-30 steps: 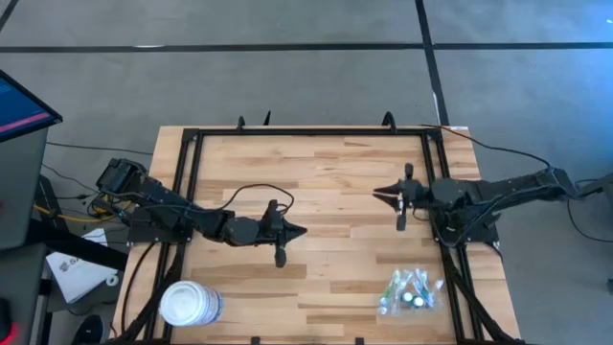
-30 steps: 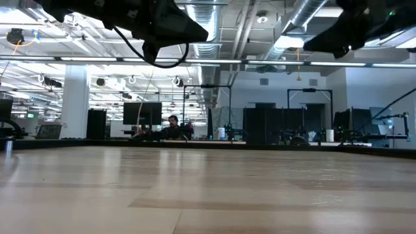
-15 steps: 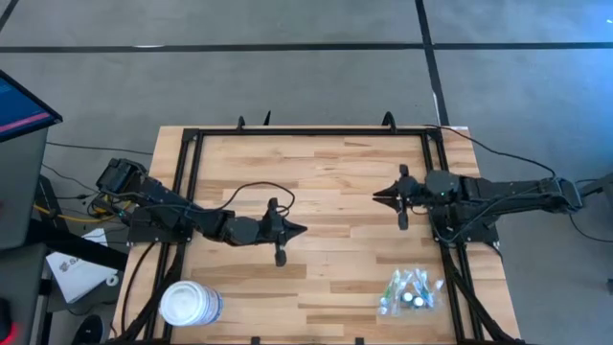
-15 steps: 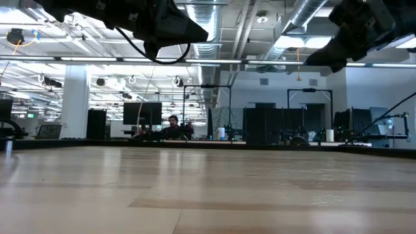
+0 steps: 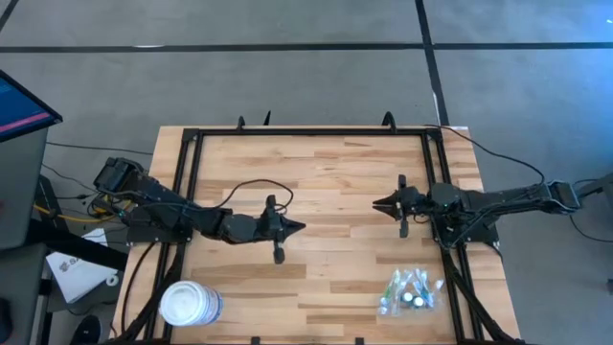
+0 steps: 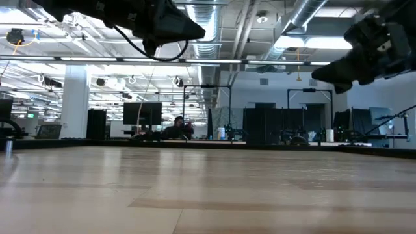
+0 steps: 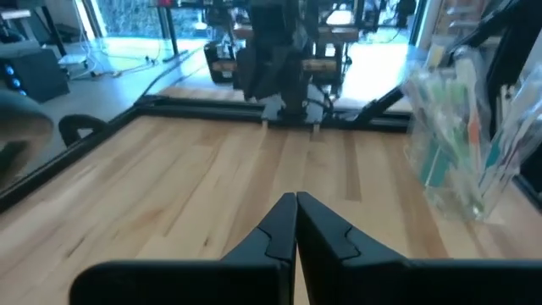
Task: Pick & Place toothbrushing station
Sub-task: Return to Home Position
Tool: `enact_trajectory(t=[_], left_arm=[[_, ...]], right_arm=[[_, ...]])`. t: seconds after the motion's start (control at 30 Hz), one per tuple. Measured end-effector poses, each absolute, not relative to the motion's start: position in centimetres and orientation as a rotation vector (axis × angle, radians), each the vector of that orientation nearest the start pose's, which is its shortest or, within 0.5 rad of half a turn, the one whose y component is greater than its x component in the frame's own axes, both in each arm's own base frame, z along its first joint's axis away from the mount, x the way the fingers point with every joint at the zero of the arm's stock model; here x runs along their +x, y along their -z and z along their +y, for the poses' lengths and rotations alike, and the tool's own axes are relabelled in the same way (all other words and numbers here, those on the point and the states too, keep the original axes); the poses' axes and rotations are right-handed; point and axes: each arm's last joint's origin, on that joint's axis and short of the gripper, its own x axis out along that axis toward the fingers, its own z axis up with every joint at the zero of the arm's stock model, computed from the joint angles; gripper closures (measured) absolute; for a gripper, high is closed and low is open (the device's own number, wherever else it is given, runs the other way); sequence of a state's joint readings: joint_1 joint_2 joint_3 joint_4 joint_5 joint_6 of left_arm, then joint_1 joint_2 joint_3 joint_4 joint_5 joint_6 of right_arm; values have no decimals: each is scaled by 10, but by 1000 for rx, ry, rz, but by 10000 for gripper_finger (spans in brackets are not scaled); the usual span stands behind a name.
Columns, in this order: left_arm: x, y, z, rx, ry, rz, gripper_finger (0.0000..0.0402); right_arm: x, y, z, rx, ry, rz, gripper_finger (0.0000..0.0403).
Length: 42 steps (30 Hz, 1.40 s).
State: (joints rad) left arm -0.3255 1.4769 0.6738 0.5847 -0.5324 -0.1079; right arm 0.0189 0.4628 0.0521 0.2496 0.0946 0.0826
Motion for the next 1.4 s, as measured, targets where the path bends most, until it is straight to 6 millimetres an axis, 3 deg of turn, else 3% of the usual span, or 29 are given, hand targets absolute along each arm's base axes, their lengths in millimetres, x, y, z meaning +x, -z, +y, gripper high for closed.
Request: enact_trajectory(t=[0.1,0.27,0.47,0.67,0.83,1.07,1.2,1.4], left_arm=[[273,-212,-74,-23,-227,178,400],[237,-207,-51,-125,-264,60,400],[196,-184,-27,-203,-240,-19,400],[151,-162,-18,-257,-211,-95,400],[145,-166,-19,-278,-177,-83,400],[132,-184,-24,-181,-118,-202,400],[123,-182,-20,-202,-210,-162,400],[106,-181,-15,-227,-210,-149,400]], right_arm=[[122,-154,1,78,48,144,356],[115,-161,1,63,30,77,356],[106,-166,2,23,-20,19,356],[99,-165,-1,22,6,9,356],[97,-167,-2,19,17,-15,356],[98,-166,-2,41,15,-1,356],[97,-167,-1,29,-4,-16,356],[96,-170,0,18,-35,18,356]])
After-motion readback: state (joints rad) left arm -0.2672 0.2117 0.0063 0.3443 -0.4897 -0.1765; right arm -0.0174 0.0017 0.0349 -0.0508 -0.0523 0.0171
